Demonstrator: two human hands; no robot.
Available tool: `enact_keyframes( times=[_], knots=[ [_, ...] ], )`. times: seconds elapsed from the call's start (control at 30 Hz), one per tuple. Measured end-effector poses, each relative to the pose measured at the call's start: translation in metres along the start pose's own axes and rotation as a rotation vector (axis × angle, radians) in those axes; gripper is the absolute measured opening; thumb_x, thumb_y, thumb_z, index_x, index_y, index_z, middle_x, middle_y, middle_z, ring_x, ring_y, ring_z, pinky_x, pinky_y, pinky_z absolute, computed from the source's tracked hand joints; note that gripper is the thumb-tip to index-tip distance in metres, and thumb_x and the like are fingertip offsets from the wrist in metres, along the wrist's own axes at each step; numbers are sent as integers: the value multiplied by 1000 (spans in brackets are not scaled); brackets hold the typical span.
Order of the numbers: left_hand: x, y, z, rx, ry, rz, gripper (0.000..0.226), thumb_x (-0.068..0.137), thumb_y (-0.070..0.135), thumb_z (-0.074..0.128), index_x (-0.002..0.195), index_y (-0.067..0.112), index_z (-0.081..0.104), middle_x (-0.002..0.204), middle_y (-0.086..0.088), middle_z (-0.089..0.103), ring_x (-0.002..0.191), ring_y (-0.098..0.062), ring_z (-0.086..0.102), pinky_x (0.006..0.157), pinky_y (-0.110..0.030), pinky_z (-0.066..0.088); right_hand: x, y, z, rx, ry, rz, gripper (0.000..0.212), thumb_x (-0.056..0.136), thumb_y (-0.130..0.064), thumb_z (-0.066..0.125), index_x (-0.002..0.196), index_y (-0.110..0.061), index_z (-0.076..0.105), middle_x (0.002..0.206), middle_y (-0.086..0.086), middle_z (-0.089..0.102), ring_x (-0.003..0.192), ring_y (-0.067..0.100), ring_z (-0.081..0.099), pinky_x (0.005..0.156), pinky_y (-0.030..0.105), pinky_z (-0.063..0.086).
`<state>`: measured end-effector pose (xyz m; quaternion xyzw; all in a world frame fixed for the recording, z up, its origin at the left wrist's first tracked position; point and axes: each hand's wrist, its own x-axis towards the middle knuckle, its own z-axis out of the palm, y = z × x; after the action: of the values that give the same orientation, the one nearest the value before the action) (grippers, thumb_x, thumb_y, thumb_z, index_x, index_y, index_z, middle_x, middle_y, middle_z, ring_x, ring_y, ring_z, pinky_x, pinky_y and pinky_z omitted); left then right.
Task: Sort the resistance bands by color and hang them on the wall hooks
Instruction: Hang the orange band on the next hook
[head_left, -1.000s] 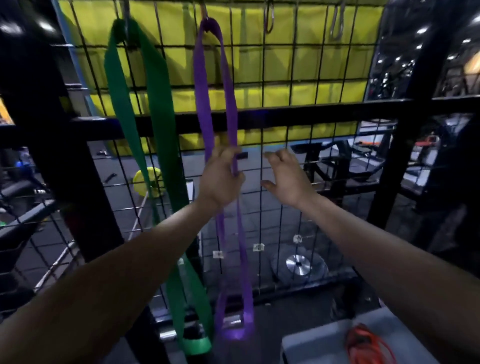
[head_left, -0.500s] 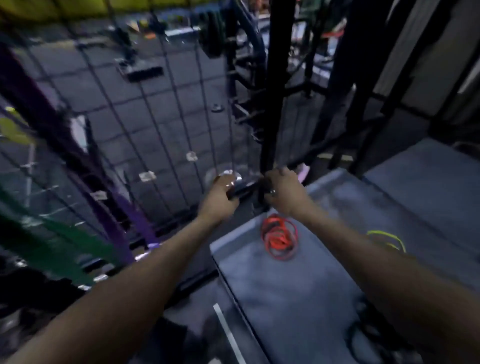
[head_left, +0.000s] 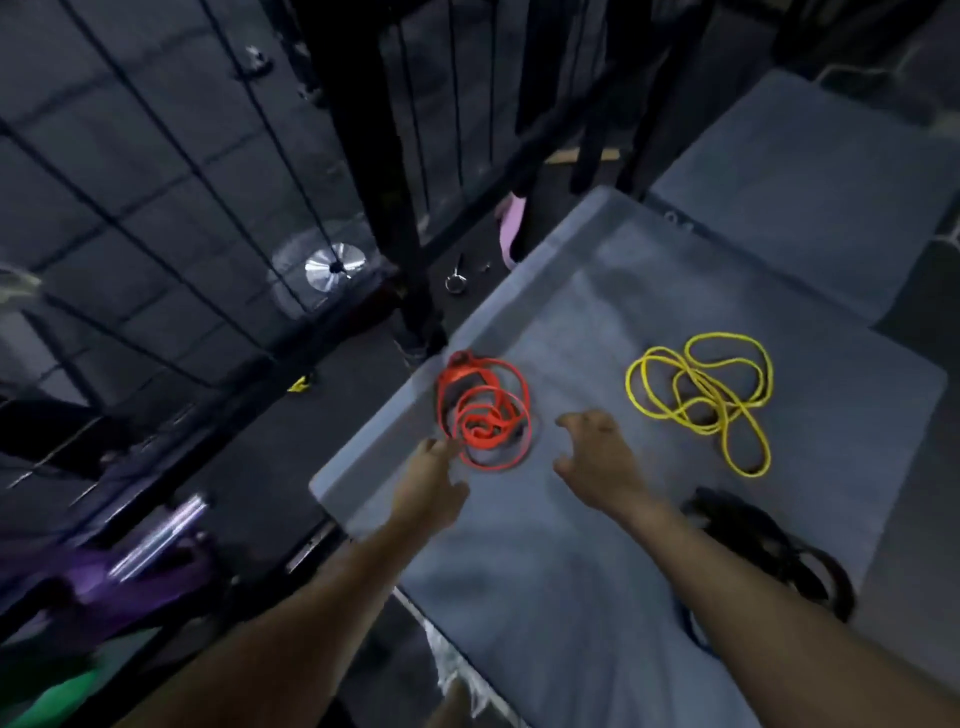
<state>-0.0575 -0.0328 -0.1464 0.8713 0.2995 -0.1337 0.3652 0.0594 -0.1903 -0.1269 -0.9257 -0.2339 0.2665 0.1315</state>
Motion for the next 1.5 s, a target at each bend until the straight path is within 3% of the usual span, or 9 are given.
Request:
enact_keyframes(
  times=[0.37,0.5,0.67,0.77,0.9,1.0,1.13,1.3,1.5],
  knots=[
    [119,-78,93,120,-157,157,62,73,-3,54,132,14,49,135,-10,49,127,-27,44,104,-27,31,92,33,128,59,-106,61,44,82,-9,56,125,-10,51,127,11,47,122,29,43,103,33,36],
    [130,-95,113,483,-104,269,49,85,8,40,131,23,44,134,-1,45,127,-23,42,99,-34,36,104,36,152,88,-118,46,44,83,-7,54,127,-7,51,131,13,47,125,29,42,108,30,30],
    [121,-108,107,692,-30,474,24,51,16,76,74,17,67,73,1,64,68,-21,65,66,-23,50,90,36,156,86,-178,70,49,82,-5,55,131,-8,49,132,13,45,127,28,41,110,33,32],
    [109,-92,83,509,-140,340,21,83,19,58,103,14,62,108,-8,60,105,-30,56,90,-35,43,80,25,134,77,-128,43,47,81,-2,52,128,-10,51,128,11,47,124,28,43,107,34,35],
    [93,-55,40,214,-91,414,40,86,33,41,118,15,58,123,-11,55,108,-36,55,86,-43,48,75,-3,86,47,-97,-42,52,80,-3,51,131,-12,45,129,12,45,125,31,41,107,36,35],
    [72,-17,2,80,-8,505,30,88,25,50,113,13,60,115,-9,58,105,-28,57,85,-33,45,61,-29,47,64,-87,-107,48,85,-14,55,132,-14,44,132,12,42,127,30,40,106,37,36],
    [22,30,-49,-77,42,631,38,78,35,42,88,3,60,81,5,55,78,7,47,74,-9,38,27,-56,-3,72,-29,-175,33,88,-26,54,115,-7,53,121,17,47,116,33,46,93,37,38],
    [-42,60,-113,-18,206,498,5,87,18,50,84,19,45,79,3,49,65,-2,41,62,-22,33,-31,-98,-82,88,86,-284,16,89,-14,48,76,-20,40,108,21,59,103,36,55,76,37,37],
    [-126,112,-180,-3,410,525,7,93,16,50,92,13,44,69,4,41,65,-14,40,58,-21,31,-110,-149,-172,187,235,-501,10,93,-12,41,100,-5,41,87,16,56,78,31,50,64,30,28]
  ],
)
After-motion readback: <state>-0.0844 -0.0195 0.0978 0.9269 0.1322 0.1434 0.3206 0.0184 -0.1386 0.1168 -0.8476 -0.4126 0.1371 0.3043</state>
